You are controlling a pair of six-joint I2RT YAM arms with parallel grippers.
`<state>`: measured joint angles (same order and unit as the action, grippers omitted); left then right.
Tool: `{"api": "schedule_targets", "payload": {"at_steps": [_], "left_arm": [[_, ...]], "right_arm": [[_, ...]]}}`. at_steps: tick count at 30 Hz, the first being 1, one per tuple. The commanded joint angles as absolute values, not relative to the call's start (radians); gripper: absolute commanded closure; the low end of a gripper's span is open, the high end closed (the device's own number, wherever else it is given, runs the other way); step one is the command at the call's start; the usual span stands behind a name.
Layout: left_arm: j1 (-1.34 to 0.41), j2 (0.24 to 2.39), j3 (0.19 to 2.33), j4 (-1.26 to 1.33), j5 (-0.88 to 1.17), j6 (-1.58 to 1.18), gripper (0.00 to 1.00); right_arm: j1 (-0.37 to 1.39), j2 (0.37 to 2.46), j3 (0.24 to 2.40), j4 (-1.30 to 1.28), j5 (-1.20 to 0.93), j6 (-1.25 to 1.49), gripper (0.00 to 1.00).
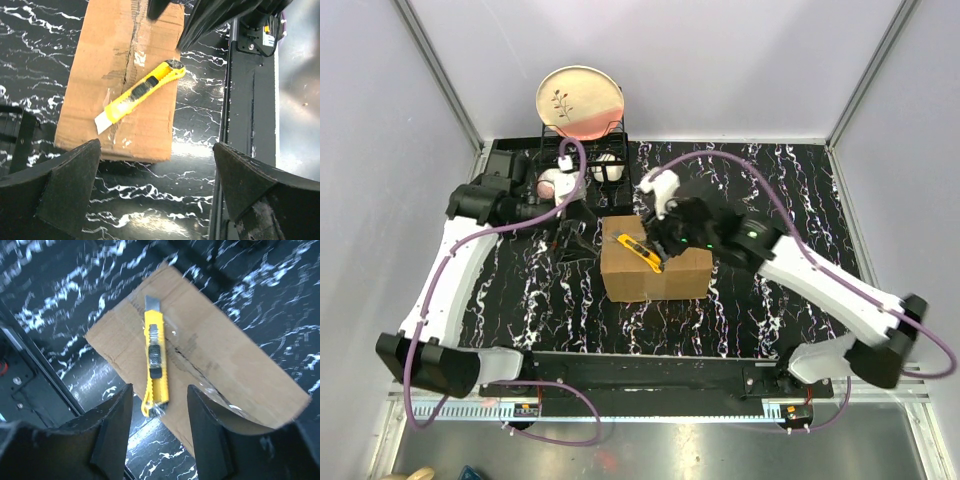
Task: Unpack the express box
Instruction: Place the knife in the express box, then pick up the knife from the express box.
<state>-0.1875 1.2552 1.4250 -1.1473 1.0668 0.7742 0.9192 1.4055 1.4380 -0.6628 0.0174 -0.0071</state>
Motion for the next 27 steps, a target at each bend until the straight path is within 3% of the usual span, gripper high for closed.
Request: {"api": "schedule_targets", "payload": {"at_steps": [1, 11, 21, 27], "left_arm": [[-0.277, 1.334, 1.486, -1.092, 1.014, 0.937, 0.01], [-0.403, 1.532, 1.597, -1.198, 0.933, 1.308, 0.08], [-0.48, 1.65, 1.7, -1.281, 0.818, 1.408, 0.24], [-0.492, 1.689, 1.7, -1.315, 0.793, 1.437, 0.27]], "right_arm": [[0.882, 1.202, 1.404, -0.578, 0.109, 0.092, 0.46], [0.801, 1.017, 1.29, -0.543, 0.029, 0.23, 0.45], [0.796, 0.989, 1.262, -0.541, 0.017, 0.261, 0.45], [0.793, 0.968, 1.259, -0.541, 0.012, 0.267, 0.44]]}}
